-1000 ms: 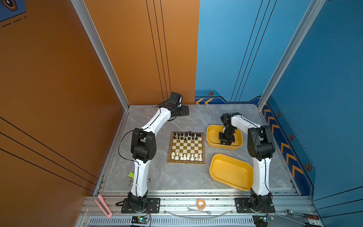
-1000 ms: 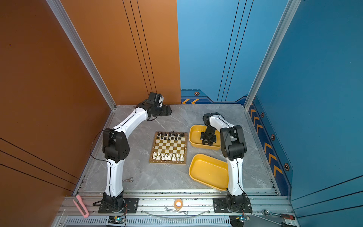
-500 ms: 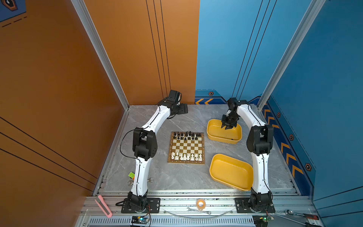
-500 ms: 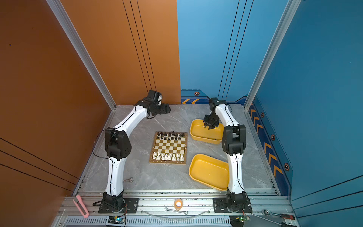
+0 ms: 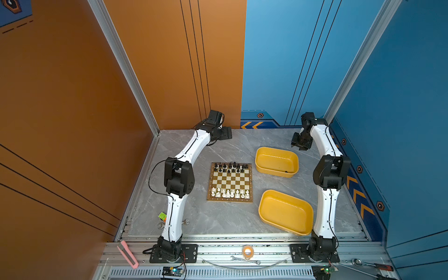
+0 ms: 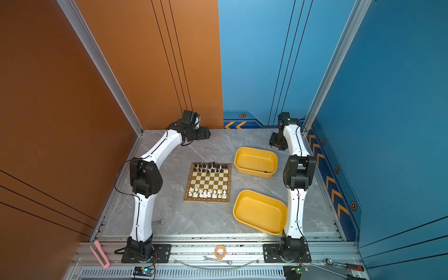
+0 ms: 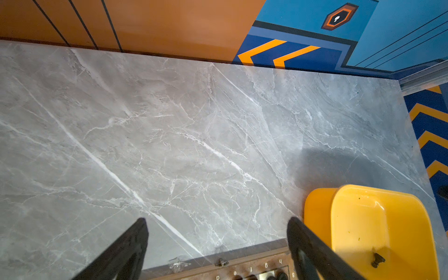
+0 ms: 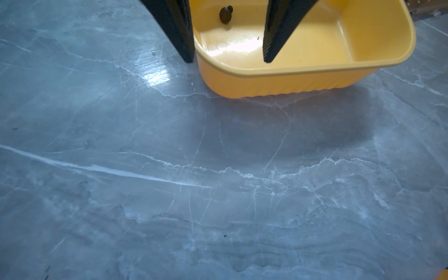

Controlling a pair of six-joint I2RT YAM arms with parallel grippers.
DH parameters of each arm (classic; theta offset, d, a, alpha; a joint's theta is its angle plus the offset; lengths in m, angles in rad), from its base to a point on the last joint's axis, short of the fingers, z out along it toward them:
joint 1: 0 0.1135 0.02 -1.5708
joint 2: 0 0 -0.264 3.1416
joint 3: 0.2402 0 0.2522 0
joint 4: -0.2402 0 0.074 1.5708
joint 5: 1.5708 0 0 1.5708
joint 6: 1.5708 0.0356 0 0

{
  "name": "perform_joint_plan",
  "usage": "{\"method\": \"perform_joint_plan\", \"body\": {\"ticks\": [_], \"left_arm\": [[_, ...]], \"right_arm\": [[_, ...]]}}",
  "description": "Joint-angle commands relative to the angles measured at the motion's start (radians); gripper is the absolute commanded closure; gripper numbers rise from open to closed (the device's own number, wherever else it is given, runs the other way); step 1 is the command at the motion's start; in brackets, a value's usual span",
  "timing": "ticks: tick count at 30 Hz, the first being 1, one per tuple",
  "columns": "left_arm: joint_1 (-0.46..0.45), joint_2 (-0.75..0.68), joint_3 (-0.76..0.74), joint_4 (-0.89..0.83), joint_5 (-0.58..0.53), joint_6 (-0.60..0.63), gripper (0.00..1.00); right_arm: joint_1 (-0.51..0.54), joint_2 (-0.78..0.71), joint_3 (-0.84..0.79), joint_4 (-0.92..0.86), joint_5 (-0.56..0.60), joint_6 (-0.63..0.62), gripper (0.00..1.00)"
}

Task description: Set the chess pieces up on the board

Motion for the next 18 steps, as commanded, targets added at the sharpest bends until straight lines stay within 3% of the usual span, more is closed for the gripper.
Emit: {"method": "perform_joint_plan", "body": {"ticks": [1,7,18], "left_arm": [[-0.023,-0.033,-0.006,-0.015,-0.036,0.04,0.1],[-0.047,-0.127,-0.181,0.094,-0.056,0.055,0.1],[-0.066,-0.32,-0.457,0.234,-0.101,0.058,0.1]], "right_arm": [[0.011,0.001,-0.057,0.028,0.005,-0.03,0.51],[0.016,-0.072,-0.242,0.125,0.006,-0.053,0.52],[0.036,-0.178,-0.398,0.184,0.015,-0.054,0.55]]}}
